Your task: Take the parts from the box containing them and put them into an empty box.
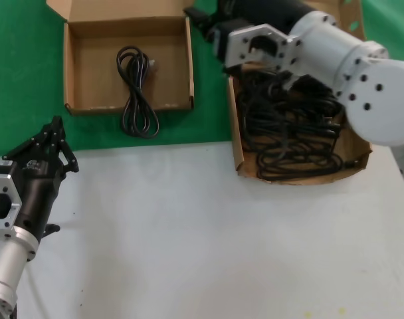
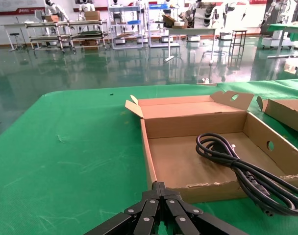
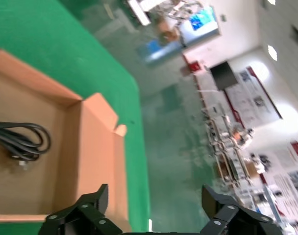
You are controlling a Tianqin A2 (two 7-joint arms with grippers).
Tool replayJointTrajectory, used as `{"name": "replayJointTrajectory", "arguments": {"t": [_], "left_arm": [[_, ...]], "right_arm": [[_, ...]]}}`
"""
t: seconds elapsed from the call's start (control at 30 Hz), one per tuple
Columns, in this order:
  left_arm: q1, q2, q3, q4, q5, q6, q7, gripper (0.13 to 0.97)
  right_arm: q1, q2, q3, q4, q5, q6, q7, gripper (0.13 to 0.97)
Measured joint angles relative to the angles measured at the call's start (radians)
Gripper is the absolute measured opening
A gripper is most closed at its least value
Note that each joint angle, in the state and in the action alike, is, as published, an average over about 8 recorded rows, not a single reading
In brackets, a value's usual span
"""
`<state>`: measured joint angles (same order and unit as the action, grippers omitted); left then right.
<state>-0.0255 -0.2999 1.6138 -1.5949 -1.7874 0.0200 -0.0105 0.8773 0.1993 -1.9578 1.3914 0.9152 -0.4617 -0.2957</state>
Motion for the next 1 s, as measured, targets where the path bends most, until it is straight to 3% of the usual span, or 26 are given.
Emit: {"name": "replayJointTrajectory", "arguments": {"t": [0.33, 0.67, 1.0], "left_arm": [[0.000, 0.000, 0.000, 0.000, 0.000, 0.000, 0.000, 0.145], [0.000, 0.000, 0.000, 0.000, 0.000, 0.000, 0.000, 0.145], [0.000, 0.000, 0.000, 0.000, 0.000, 0.000, 0.000, 0.145]], "right_arm": [[-0.113, 0.034, 0.088, 0.137, 0.142, 0.110, 0.036, 0.750], [-0.207, 0.084, 0.064, 0.187, 0.471, 0.272, -0.156, 0.894], [-0.232, 0.086, 0.072, 0.193, 0.508, 0.284, -0.178, 0.957]]}}
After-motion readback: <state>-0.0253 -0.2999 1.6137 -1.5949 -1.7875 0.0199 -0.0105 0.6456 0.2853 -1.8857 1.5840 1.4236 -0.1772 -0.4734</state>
